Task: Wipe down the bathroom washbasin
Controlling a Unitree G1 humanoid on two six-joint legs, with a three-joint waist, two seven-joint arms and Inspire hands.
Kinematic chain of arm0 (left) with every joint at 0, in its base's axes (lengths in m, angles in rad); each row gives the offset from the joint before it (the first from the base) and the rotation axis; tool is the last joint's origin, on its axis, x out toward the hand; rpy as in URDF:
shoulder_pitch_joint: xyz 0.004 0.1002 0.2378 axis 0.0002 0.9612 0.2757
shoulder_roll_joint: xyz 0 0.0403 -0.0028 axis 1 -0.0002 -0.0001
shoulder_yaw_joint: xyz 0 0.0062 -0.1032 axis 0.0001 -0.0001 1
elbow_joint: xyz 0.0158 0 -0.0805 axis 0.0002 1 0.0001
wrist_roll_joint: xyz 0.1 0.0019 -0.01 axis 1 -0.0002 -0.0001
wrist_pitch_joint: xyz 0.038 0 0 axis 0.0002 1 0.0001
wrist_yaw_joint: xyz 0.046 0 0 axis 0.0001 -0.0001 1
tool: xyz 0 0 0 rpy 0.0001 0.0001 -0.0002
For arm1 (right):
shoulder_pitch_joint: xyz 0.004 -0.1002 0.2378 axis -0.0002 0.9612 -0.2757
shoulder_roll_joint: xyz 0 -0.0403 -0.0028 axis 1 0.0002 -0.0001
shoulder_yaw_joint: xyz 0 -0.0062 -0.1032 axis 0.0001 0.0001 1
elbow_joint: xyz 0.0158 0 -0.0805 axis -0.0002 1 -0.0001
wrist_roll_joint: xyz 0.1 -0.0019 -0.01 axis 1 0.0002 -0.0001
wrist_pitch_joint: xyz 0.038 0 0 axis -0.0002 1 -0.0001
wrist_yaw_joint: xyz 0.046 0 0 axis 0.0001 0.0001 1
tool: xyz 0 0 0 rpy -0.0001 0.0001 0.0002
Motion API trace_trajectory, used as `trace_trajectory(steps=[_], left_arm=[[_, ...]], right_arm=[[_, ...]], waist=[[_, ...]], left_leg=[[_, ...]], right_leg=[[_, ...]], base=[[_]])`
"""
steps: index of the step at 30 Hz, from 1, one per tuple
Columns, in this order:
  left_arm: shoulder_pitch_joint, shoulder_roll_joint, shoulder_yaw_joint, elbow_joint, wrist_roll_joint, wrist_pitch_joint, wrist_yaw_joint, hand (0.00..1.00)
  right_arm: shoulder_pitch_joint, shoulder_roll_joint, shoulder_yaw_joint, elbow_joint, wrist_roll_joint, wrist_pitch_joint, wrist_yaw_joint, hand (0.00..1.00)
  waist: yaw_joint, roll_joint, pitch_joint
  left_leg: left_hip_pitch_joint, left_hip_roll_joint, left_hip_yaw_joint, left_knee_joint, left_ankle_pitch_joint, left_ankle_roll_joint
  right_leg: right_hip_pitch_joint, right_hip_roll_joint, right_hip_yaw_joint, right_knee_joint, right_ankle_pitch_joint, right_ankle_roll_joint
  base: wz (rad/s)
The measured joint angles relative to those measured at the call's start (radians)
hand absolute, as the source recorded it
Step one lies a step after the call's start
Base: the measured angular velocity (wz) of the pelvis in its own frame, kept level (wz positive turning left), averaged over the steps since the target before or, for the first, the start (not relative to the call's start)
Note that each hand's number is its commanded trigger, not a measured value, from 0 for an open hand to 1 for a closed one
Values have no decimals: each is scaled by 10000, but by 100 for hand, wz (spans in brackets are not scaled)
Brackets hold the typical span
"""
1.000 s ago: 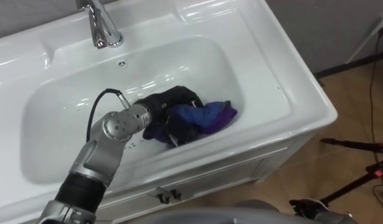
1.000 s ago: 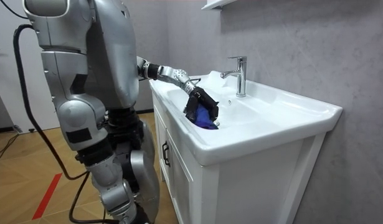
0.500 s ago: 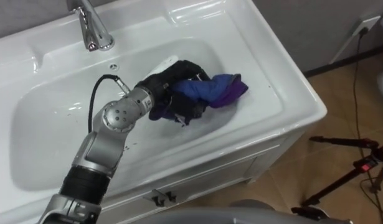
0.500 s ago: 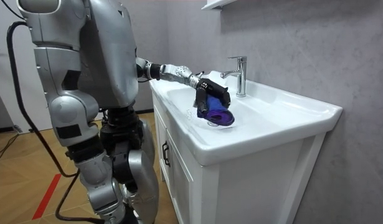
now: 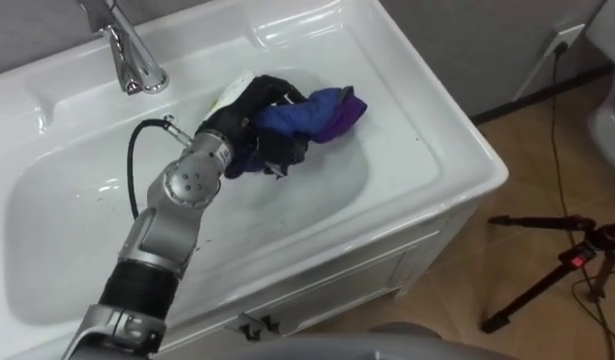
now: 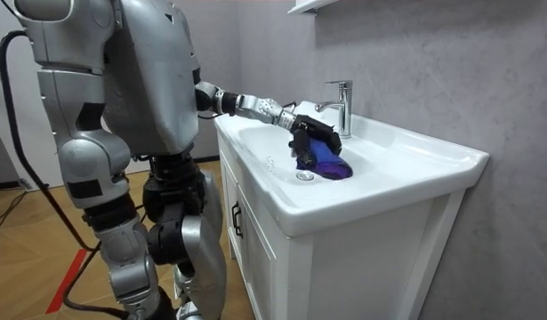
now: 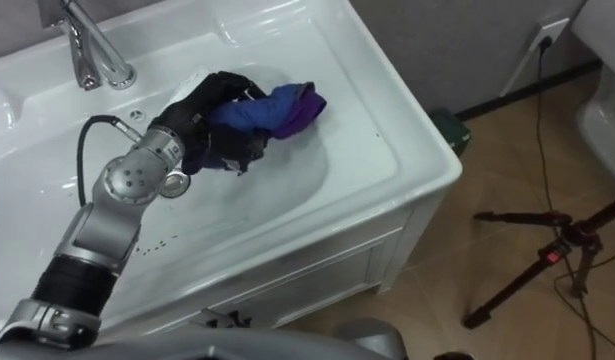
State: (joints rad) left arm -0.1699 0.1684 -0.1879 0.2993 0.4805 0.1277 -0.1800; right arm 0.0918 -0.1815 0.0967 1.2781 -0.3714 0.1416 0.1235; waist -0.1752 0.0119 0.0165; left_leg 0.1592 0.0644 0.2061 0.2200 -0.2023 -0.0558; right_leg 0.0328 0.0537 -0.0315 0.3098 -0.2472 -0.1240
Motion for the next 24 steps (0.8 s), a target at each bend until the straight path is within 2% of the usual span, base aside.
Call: trace_trajectory(steps=[5,9,11,12,15,20,24], left_arm=[[-166,5,71,873,123,264,324,100],[-386,3,207,1518,255,410,553,100],[-397,5,339,1535,518,519,575,100],[-397,6,405,1547,702,580,593,100],[-397,6,575,1549,912,744,601,100],[-397,4,569,1797,1929,988,596,100],[-392,2,463,2381,3203,1058,589,100]], right_arm=[[37,30,-4,-76,-45,240,246,0],[70,35,-33,-133,-60,335,234,0],[65,29,-34,-140,-173,334,199,0],[61,22,-34,-164,-289,341,189,0],[87,25,-33,-337,-348,347,189,0],[79,85,-8,-386,-348,484,200,0],[100,83,-15,-433,-370,571,217,0]], waist=[[-171,12,-9],[-199,78,-56],[-224,28,-29],[-220,35,-48],[-321,-30,-37],[-322,-126,-63],[-374,-169,-41]], left_leg=[[-18,4,106,-4,0,0],[-87,7,137,-14,0,0],[-59,18,191,-65,0,-1],[-55,28,275,-64,0,-1],[-55,85,368,-63,-13,-21],[125,105,385,-173,-21,-33],[369,117,440,-227,-20,-34]], right_leg=[[-37,-2,22,-4,0,0],[-100,7,70,65,4,-4],[-135,34,136,169,10,-9],[-131,37,141,175,10,-9],[-139,55,132,165,14,-16],[-130,164,336,109,27,-42],[42,213,448,117,36,-58]], base=[[-1],[-4],[-8],[-4],[0],[-11],[-11]])
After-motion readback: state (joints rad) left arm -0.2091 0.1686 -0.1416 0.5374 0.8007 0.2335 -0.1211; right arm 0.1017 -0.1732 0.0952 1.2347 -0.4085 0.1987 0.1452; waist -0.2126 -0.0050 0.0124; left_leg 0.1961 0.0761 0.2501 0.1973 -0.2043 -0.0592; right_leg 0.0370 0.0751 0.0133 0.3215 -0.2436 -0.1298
